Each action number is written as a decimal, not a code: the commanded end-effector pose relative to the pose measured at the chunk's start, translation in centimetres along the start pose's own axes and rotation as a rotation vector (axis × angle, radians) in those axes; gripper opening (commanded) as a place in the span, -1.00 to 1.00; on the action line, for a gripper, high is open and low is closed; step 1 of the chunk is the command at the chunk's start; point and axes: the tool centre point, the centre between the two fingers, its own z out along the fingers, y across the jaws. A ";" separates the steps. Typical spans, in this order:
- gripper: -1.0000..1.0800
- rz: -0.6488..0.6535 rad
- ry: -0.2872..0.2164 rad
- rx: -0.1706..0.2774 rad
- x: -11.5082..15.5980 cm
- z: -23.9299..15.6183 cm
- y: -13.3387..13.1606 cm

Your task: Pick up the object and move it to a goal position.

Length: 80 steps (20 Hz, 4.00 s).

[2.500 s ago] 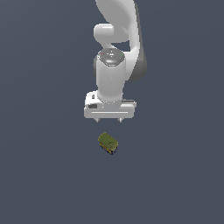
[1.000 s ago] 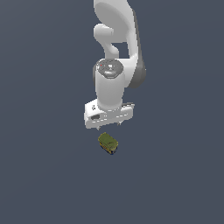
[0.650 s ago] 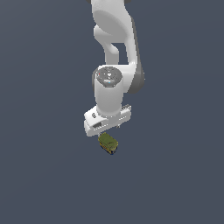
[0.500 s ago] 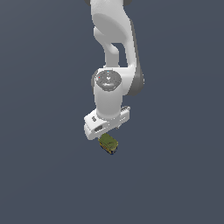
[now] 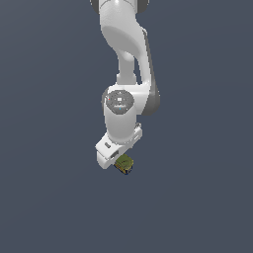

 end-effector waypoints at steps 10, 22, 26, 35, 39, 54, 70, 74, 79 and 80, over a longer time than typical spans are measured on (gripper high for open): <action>0.92 -0.107 0.007 0.005 0.4 0.9 0.6; 0.92 -0.106 0.007 0.006 0.3 4.7 0.5; 0.92 -0.108 0.007 0.006 0.3 5.9 0.5; -1.00 -0.108 0.007 0.006 0.4 5.9 0.5; -1.00 -0.108 0.007 0.006 0.4 5.9 0.5; -1.00 -0.107 0.006 0.006 -1.7 3.5 -0.4; -1.00 -0.107 0.005 0.005 -9.6 -6.5 -3.9; -1.00 -0.107 0.006 0.005 -11.6 -9.1 -4.8; -1.00 -0.107 0.007 0.005 -13.6 -11.8 -5.7; -1.00 -0.107 0.007 0.005 -13.9 -12.2 -5.8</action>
